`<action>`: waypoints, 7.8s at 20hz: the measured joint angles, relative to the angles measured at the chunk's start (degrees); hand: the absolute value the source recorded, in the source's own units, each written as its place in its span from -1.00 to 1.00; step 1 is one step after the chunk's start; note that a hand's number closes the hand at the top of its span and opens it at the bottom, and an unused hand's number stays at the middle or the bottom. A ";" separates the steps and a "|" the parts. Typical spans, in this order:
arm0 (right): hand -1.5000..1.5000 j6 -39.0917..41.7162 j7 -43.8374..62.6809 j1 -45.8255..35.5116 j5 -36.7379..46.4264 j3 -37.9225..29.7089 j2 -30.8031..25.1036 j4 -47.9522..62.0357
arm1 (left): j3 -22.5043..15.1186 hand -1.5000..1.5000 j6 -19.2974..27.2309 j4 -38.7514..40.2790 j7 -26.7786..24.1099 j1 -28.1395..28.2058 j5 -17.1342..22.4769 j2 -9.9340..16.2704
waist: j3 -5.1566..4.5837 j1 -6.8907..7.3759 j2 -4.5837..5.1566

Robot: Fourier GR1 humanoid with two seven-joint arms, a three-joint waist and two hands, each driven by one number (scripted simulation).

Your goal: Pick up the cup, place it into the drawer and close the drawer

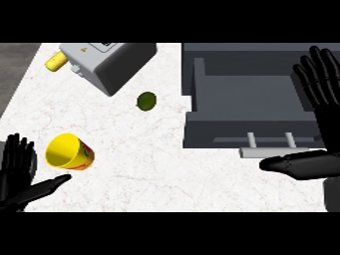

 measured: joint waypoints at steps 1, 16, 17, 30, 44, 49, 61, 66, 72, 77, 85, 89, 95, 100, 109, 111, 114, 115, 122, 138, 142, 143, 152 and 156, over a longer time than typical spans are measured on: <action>-1.00 0.51 0.21 -0.17 -0.45 -0.40 -0.40 0.09 | 0.22 -1.00 -0.16 1.58 -0.98 -0.01 -0.01 0.20 | 0.01 0.01 0.00; -1.00 1.56 0.37 -1.90 -1.18 -1.56 -0.83 1.22 | 3.87 -1.00 -3.09 42.63 -27.76 -14.88 -2.30 6.59 | -0.04 -0.48 0.12; -1.00 1.83 0.25 -2.11 -1.30 -1.89 -1.12 1.83 | 3.95 -1.00 -2.98 44.79 -28.78 -16.17 -2.42 6.75 | -0.06 -0.51 0.13; -1.00 1.52 1.84 -3.81 -1.10 -1.62 -1.04 1.63 | 3.87 -1.00 -2.98 56.55 -33.98 -22.77 -3.76 8.67 | -0.15 -0.96 0.36; -1.00 2.88 1.13 -3.83 -1.87 -3.16 -2.48 2.71 | 3.53 1.00 -1.36 53.85 -36.59 -25.88 -4.07 6.39 | -0.19 -1.38 0.56; -1.00 3.32 0.16 -3.40 -1.97 -3.34 -2.48 3.40 | 4.69 1.00 3.00 51.86 -39.59 -26.27 -3.87 6.04 | -0.18 -1.26 0.53; -1.00 3.03 0.70 -3.23 -2.22 -4.01 -2.69 3.02 | -0.51 1.00 -1.40 46.38 -37.86 -33.94 -6.34 0.66 | -0.06 -0.93 0.11; -1.00 3.56 -0.57 -2.00 -1.66 -4.22 -2.93 3.73 | -3.75 1.00 -2.63 41.50 -34.63 -38.51 -7.14 -1.86 | 0.03 -0.33 -0.10; -1.00 2.57 -0.27 -2.19 -0.92 -4.40 -2.67 3.87 | -7.91 1.00 -1.87 32.14 -24.43 -44.89 -7.55 -5.29 | 0.09 0.37 -0.43; -1.00 2.37 -0.69 -2.61 -0.47 -4.26 -2.47 4.94 | -13.80 1.00 3.89 25.30 -13.72 -50.67 -4.97 -7.12 | 0.09 0.17 -0.49; -1.00 3.21 -0.32 -1.06 -1.51 -5.11 -3.16 2.88 | -18.62 1.00 14.03 24.57 1.10 -64.46 -3.05 -7.80 | 0.07 -0.99 -0.11; -1.00 2.88 -1.02 -2.12 -0.72 -4.09 -2.49 3.55 | -21.50 1.00 18.87 30.95 5.46 -71.13 -1.07 -7.87 | 0.09 -2.01 0.24; -1.00 3.56 -1.11 -4.50 -1.60 -4.24 -2.94 4.93 | -27.33 1.00 24.41 40.90 9.27 -77.84 2.13 -7.90 | 0.13 -4.07 0.83; -1.00 4.12 -1.84 -5.75 -1.44 -2.98 -2.48 5.50 | -32.26 1.00 23.54 46.95 10.81 -78.74 4.36 -7.92 | 0.17 -6.47 1.57; -1.00 5.22 -2.58 -7.81 -1.79 -1.10 -1.67 6.37 | -39.48 -1.00 20.18 51.04 11.84 -77.14 6.52 -7.91 | 0.18 -10.36 2.61; -1.00 5.83 -2.47 -8.60 -2.52 -0.47 -1.32 6.55 | -39.64 -1.00 19.96 50.34 10.83 -76.28 8.19 -7.92 | 0.16 -10.93 2.76; 1.00 7.94 -1.92 -9.77 -4.82 1.37 -0.49 6.72 | -39.36 -1.00 19.80 49.02 8.70 -74.76 11.11 -7.92 | 0.12 -11.62 2.96; 1.00 8.98 -1.74 -10.11 -5.69 2.10 -0.32 7.10 | -39.17 -1.00 19.58 48.37 7.83 -74.36 12.22 -7.92 | 0.10 -11.64 3.00; 1.00 19.58 0.81 -10.18 -11.86 8.35 -2.10 7.70 | -36.91 -1.00 19.08 44.49 1.69 -74.38 19.77 -7.93 | 0.04 -10.95 2.52; -1.00 20.42 -0.88 -3.65 18.47 20.68 -11.07 12.26 | -35.95 -1.00 21.04 43.51 -6.22 -70.79 27.39 -7.92 | 0.07 -2.24 0.66; -1.00 17.03 -4.84 -4.78 25.93 23.79 -9.77 22.52 | -35.30 -1.00 19.19 42.05 -7.40 -68.12 27.49 -7.37 | 0.09 0.22 0.52; -1.00 16.40 -6.18 -5.55 27.74 24.55 -9.73 25.60 | -35.15 -1.00 18.58 41.52 -7.27 -67.58 27.64 -7.12 | 0.09 0.74 0.52; 1.00 7.70 -19.19 -17.67 35.53 22.72 -6.47 55.56 | -34.90 -1.00 15.23 34.74 -6.69 -60.28 27.95 -3.40 | 0.06 4.57 0.48; 1.00 3.97 -24.56 -23.37 35.09 18.52 -6.46 65.24 | -34.92 -1.00 12.79 31.78 -6.18 -57.19 28.30 -1.29 | 0.19 6.08 0.87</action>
